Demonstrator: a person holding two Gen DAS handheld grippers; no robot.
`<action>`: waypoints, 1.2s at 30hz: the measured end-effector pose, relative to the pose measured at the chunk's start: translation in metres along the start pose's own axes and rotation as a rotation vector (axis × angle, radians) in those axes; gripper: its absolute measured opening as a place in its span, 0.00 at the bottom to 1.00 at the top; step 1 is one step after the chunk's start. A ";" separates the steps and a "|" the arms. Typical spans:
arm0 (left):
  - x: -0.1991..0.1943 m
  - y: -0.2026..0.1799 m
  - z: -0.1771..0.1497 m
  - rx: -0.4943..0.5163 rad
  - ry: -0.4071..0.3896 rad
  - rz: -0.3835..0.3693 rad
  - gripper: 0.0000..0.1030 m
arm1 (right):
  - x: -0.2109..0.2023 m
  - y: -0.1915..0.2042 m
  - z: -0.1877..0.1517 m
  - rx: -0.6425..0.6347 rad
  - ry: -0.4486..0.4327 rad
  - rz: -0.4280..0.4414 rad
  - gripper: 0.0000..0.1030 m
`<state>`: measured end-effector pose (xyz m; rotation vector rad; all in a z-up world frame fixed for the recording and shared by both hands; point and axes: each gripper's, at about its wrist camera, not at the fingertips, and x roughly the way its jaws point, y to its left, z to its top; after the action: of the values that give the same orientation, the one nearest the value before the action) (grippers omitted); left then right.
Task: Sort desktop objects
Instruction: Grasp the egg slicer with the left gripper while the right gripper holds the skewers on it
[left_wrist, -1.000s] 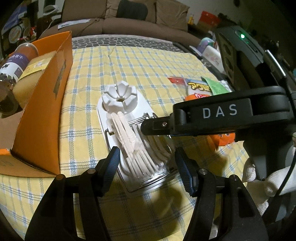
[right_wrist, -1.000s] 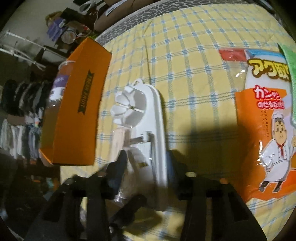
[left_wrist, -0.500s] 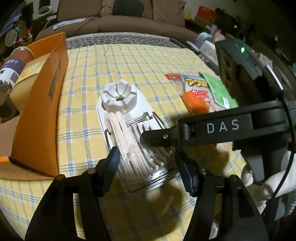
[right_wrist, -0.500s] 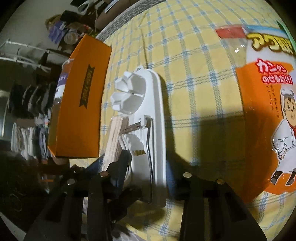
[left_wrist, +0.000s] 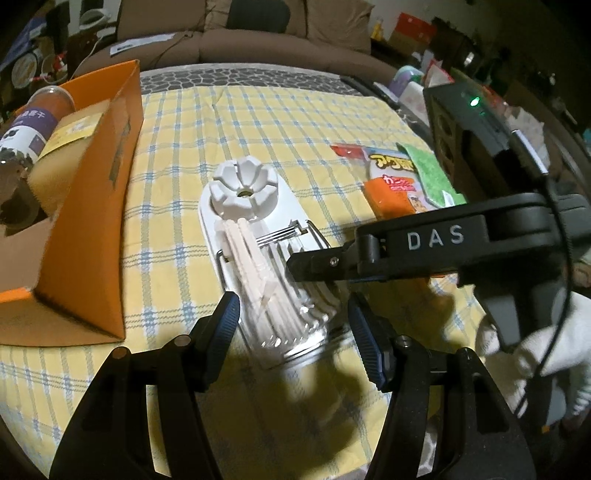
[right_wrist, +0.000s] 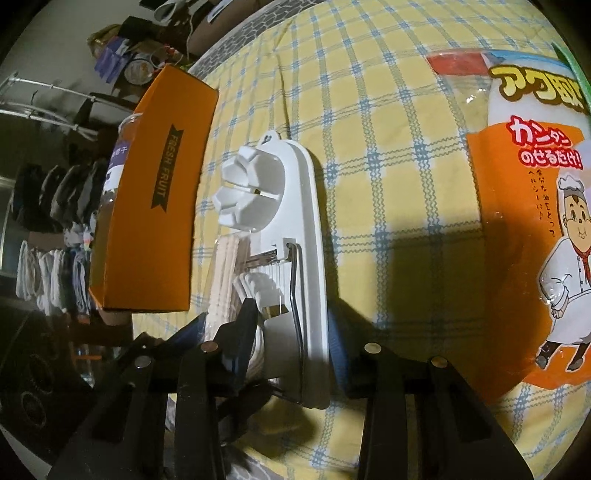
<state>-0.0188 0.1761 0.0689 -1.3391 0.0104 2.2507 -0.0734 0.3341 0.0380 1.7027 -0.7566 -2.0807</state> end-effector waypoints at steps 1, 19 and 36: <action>-0.004 0.002 -0.002 0.001 -0.001 -0.006 0.57 | 0.000 0.000 0.000 0.002 -0.001 0.002 0.37; -0.003 0.025 -0.020 -0.084 0.071 -0.079 0.59 | -0.014 0.001 -0.003 -0.040 -0.031 -0.139 0.48; 0.026 0.016 -0.008 -0.110 0.100 -0.093 0.62 | -0.004 0.014 -0.004 -0.086 -0.009 -0.150 0.41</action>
<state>-0.0292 0.1711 0.0389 -1.4771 -0.1404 2.1321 -0.0698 0.3241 0.0488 1.7530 -0.5485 -2.1870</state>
